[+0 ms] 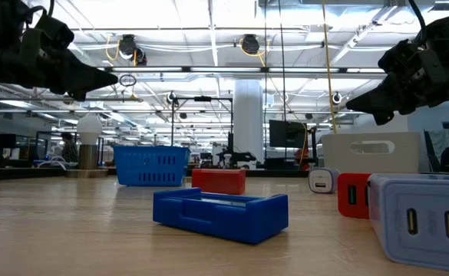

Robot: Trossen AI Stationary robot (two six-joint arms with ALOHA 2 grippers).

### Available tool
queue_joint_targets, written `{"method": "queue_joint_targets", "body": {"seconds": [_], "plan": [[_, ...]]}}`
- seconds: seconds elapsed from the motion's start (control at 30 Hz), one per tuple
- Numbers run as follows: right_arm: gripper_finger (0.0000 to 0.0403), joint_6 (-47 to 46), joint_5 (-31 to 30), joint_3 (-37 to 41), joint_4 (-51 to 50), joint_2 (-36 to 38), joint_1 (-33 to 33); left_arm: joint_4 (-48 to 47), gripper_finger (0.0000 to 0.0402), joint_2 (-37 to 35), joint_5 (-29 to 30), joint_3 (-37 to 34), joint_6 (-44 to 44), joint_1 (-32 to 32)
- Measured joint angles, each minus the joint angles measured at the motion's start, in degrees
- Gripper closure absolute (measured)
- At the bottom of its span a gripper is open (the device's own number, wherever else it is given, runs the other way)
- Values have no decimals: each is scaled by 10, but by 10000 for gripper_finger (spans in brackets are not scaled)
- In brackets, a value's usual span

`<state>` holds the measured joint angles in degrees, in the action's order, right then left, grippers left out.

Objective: Pick & Place Office items
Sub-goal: Put the purple charger adapter into the white bin

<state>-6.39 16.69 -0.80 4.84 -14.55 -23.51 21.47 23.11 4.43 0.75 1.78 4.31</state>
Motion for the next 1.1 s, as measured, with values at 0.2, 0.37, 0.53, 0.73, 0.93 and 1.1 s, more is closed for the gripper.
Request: {"method": "queue_joint_targets", "body": {"seconds": [0.2,0.37,0.53,0.73,0.93,1.1], "plan": [[403,0,0,0,0,0,0,-15,397,0,1,1,10,0],[403,0,0,0,0,0,0,-41,384,1,12,1,16,0],[403,0,0,0,0,0,0,-41,391,1,12,1,17,0],[403,-7,-27,0,8,-6,0,-53,397,1,12,1,22,0],[378,-8,-41,-40,20,-67,22,-52,382,1,12,1,24,0],[328,12,-94,-112,19,-178,64,-51,389,1,12,1,25,0]]}}
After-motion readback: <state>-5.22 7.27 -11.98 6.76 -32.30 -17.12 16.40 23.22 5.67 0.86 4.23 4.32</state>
